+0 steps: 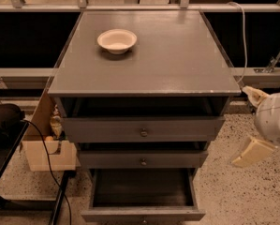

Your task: Close bottom drawer

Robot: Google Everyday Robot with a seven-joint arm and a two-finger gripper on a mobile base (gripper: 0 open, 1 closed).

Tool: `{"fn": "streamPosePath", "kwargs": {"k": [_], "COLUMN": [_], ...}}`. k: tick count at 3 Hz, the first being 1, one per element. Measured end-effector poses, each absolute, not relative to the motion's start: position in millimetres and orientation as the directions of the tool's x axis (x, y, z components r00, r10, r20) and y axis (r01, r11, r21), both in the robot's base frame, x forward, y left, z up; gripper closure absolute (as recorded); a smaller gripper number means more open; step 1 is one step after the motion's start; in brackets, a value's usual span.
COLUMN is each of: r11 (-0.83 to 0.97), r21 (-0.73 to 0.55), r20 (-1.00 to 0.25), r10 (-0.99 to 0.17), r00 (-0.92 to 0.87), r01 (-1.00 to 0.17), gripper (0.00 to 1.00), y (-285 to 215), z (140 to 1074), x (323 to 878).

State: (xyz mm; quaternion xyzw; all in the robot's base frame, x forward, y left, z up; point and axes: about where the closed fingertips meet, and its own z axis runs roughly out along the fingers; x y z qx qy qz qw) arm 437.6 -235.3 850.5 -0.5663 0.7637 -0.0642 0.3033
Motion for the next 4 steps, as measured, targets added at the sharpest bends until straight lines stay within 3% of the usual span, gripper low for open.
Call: {"fn": "streamPosePath", "kwargs": {"k": [2,4], "r11": [0.407,0.598], "r21": [-0.482,-0.489], "r20": [-0.470,-0.769], "r10": [-0.867,-0.640], "r00": [-0.163,-0.011], "r01": [-0.775,-0.635], "gripper": [0.00,0.00], "y": [-249,-259], "z": [781,797], "x": [426,467]}}
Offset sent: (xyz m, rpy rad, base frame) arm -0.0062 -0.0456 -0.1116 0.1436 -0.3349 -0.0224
